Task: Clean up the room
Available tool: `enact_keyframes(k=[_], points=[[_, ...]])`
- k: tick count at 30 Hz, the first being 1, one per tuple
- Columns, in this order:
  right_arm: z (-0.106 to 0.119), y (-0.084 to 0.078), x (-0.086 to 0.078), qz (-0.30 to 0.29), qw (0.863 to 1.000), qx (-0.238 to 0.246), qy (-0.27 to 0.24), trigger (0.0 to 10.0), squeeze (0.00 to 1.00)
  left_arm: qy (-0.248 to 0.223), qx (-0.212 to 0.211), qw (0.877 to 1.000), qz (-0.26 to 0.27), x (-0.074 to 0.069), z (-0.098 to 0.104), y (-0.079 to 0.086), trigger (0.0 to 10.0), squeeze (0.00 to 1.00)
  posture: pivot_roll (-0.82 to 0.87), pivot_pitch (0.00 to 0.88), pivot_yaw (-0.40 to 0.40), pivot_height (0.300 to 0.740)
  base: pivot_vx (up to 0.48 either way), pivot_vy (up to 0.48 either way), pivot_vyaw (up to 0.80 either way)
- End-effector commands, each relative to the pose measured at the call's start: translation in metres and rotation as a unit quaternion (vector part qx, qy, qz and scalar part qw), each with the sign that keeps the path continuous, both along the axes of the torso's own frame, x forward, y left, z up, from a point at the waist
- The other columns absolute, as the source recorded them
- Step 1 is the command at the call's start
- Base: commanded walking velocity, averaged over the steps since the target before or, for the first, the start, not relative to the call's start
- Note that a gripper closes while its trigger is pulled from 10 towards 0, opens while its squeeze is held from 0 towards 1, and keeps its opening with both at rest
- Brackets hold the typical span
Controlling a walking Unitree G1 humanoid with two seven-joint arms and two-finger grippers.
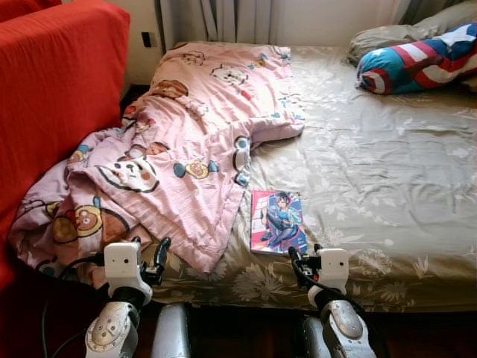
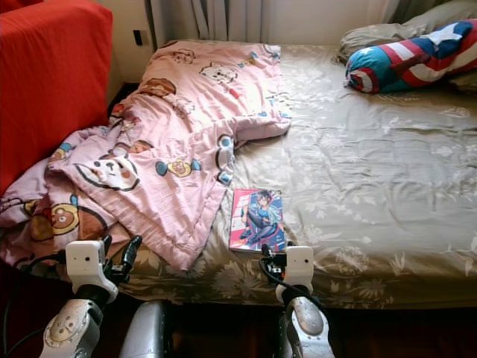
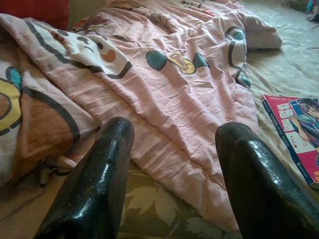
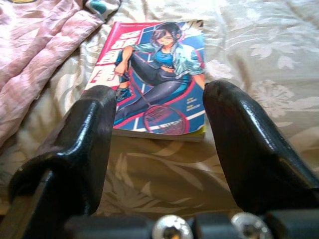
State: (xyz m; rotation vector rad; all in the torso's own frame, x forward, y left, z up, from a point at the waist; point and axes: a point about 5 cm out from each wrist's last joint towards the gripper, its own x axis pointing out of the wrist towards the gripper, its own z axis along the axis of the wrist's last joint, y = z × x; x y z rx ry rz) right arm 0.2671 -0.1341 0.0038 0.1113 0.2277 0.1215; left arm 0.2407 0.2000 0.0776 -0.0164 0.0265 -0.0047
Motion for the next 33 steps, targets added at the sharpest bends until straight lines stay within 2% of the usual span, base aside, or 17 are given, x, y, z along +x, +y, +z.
enact_keyframes(k=[1,8,30,33], points=[[-0.0010,-0.0007,-0.0002,0.000,1.000,0.003,0.003,10.0,0.00,0.000,-0.006,1.000,0.000,0.0000,0.0005,0.0002,10.0,0.00,0.11,0.086,-0.048,0.578,0.000,0.000,0.00],[-0.0019,0.0009,-0.0006,0.005,1.000,0.003,0.005,10.0,0.00,-0.001,-0.005,1.000,0.000,0.0011,0.0009,0.0003,10.0,0.00,0.12,0.093,-0.050,0.578,0.138,0.000,0.52],[-0.0032,-0.0037,-0.0001,-0.008,1.000,0.006,0.011,10.0,0.00,0.001,-0.003,1.000,0.003,-0.0002,0.0007,0.0025,10.0,0.00,0.12,0.106,-0.047,0.578,0.255,0.000,0.00],[-0.0037,-0.0047,0.0000,-0.009,1.000,0.004,0.013,10.0,0.00,0.000,0.001,1.000,0.007,-0.0002,0.0004,0.0034,10.0,0.00,0.12,0.107,-0.048,0.578,0.000,0.000,0.00]])
